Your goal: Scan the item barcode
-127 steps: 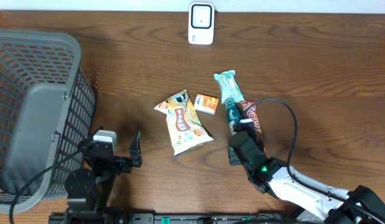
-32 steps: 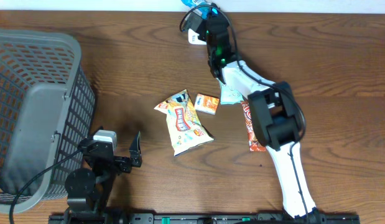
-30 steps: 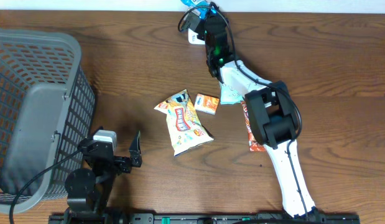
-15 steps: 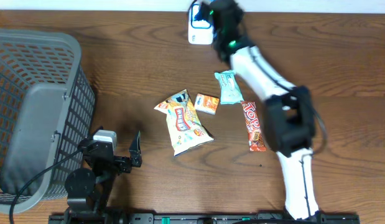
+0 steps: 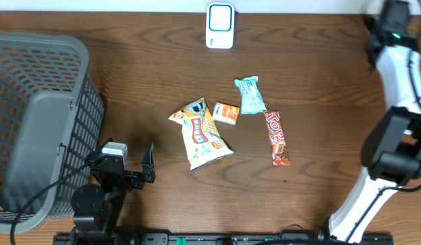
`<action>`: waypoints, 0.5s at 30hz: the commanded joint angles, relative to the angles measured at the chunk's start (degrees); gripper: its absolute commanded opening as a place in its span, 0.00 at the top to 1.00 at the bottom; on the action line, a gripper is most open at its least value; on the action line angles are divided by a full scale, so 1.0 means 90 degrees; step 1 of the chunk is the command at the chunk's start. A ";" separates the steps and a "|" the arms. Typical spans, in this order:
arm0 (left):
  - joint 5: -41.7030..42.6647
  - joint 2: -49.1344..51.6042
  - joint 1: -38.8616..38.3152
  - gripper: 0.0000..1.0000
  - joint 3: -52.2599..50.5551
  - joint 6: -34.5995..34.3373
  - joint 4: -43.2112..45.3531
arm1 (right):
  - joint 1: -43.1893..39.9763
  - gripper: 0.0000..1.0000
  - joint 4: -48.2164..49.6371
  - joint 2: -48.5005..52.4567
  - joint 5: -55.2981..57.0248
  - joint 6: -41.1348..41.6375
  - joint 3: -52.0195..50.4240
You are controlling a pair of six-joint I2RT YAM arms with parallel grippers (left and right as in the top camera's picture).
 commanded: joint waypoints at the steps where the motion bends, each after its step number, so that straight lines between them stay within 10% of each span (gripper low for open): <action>1: -0.0041 -0.0010 0.0017 0.01 -0.0017 0.0087 0.0005 | -0.0816 0.99 0.0631 -0.0087 -0.0005 0.0087 -0.0588; 15: -0.0041 -0.0010 0.0017 0.01 -0.0017 0.0087 0.0005 | -0.2907 0.86 0.2676 -0.0032 -0.1661 0.0114 -0.2358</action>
